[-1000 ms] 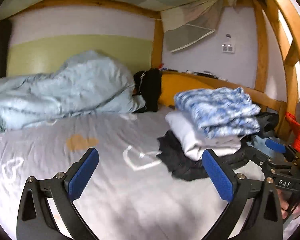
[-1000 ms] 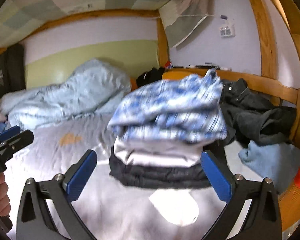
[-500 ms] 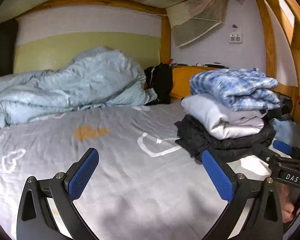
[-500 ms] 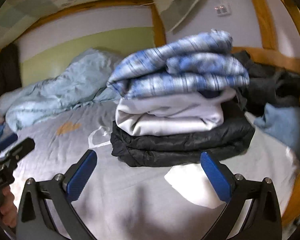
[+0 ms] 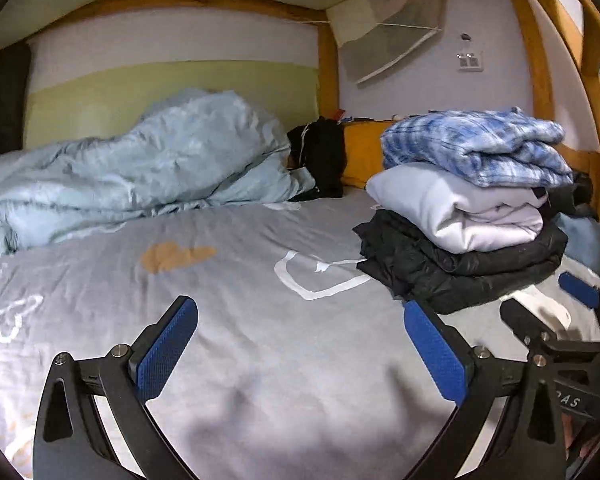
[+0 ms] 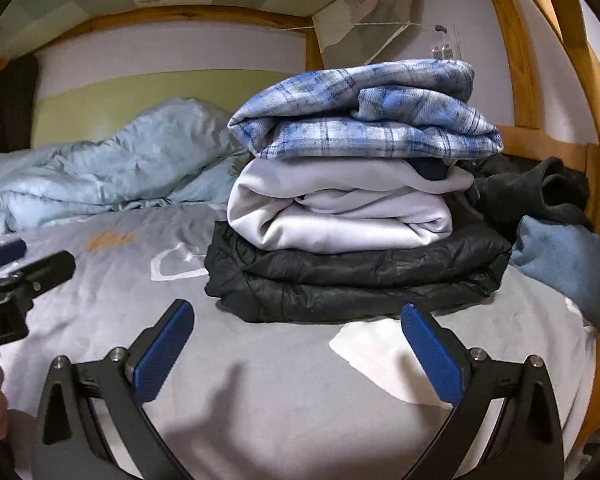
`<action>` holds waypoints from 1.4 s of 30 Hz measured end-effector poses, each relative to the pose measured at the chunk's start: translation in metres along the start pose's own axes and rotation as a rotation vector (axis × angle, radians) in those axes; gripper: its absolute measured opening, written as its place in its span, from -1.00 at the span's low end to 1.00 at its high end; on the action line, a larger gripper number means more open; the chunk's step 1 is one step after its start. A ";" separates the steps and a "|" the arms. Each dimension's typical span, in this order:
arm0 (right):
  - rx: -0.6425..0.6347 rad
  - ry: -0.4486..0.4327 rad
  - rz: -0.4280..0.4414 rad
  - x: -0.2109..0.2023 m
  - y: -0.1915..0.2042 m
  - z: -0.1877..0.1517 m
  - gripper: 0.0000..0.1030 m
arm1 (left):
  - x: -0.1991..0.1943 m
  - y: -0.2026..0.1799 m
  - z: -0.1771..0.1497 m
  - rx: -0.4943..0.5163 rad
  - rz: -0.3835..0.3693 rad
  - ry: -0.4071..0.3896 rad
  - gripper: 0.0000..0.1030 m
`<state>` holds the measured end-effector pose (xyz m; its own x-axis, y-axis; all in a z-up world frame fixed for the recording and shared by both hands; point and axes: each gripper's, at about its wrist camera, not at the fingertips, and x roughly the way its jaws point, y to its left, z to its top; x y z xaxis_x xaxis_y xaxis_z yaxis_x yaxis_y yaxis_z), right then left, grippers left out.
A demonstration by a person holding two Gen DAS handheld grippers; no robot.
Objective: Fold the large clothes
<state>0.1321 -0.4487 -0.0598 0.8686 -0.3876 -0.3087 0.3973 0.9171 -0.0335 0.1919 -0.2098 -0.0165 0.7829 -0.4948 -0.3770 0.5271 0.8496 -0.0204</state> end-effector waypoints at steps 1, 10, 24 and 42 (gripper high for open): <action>0.005 -0.015 -0.011 -0.003 -0.001 0.000 1.00 | 0.000 -0.001 0.001 0.007 0.003 0.001 0.99; 0.018 -0.017 -0.065 -0.003 -0.003 -0.001 1.00 | -0.002 0.001 0.002 0.001 0.001 -0.002 1.00; 0.008 0.040 -0.073 0.005 0.001 -0.004 1.00 | 0.001 0.005 0.001 -0.019 -0.003 0.019 1.00; -0.012 0.034 -0.072 0.001 0.006 -0.004 1.00 | 0.001 0.005 0.001 -0.023 0.010 0.012 1.00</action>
<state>0.1340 -0.4432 -0.0641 0.8274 -0.4493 -0.3370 0.4546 0.8881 -0.0680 0.1962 -0.2060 -0.0157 0.7839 -0.4842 -0.3887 0.5114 0.8585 -0.0382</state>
